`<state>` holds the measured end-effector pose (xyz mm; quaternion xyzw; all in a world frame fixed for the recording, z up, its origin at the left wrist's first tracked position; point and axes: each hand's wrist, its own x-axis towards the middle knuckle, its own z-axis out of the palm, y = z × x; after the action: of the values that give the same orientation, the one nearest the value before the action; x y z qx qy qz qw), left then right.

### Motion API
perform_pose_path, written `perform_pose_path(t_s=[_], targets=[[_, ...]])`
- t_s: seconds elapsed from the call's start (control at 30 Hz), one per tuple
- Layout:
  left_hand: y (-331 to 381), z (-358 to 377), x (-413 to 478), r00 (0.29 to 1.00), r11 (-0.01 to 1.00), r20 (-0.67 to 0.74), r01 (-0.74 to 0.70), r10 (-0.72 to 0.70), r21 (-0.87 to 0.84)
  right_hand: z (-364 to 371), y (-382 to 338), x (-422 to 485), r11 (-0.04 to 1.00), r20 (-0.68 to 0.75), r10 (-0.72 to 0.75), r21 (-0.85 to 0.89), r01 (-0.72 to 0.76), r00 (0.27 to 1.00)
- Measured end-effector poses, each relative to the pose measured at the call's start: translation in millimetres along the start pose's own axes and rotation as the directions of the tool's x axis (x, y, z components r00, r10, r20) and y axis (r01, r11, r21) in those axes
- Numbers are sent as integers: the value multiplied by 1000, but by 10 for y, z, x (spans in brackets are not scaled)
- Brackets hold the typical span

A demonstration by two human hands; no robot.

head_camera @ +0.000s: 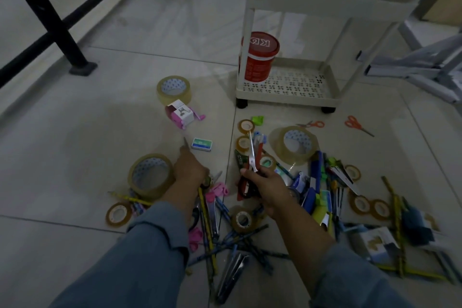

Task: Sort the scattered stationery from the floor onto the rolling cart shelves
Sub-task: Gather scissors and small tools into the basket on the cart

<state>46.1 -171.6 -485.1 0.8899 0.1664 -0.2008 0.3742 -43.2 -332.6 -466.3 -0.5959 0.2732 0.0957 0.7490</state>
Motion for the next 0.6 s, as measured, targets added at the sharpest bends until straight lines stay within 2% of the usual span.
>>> perform_pose_path(t_s=[0.13, 0.23, 0.3, 0.4, 0.53, 0.6], targets=[[149, -56, -140, 979, 986, -136, -158, 150, -49, 46, -81, -11, 985, 20, -121, -120, 123, 992], [411, -74, -359, 970, 911, -47, -240, 239, -335, 61, -245, -49, 952, 66, -251, -163, 259, 966], [540, -20, -484, 969, 873, 79, -172, 233, -457, 68, -348, -89, 932, 83, -304, -180, 314, 949], [567, 77, -578, 944, 794, 293, 61, 151, -605, 70, -399, -111, 904, 89, -343, -237, 355, 935], [554, 145, -621, 921, 756, 376, 175, 99, -630, 58, -380, -120, 869, 99, -369, -316, 381, 924], [590, 186, -668, 890, 698, 446, 262, 92, -666, 82, -373, -118, 859, 87, -372, -345, 378, 924]])
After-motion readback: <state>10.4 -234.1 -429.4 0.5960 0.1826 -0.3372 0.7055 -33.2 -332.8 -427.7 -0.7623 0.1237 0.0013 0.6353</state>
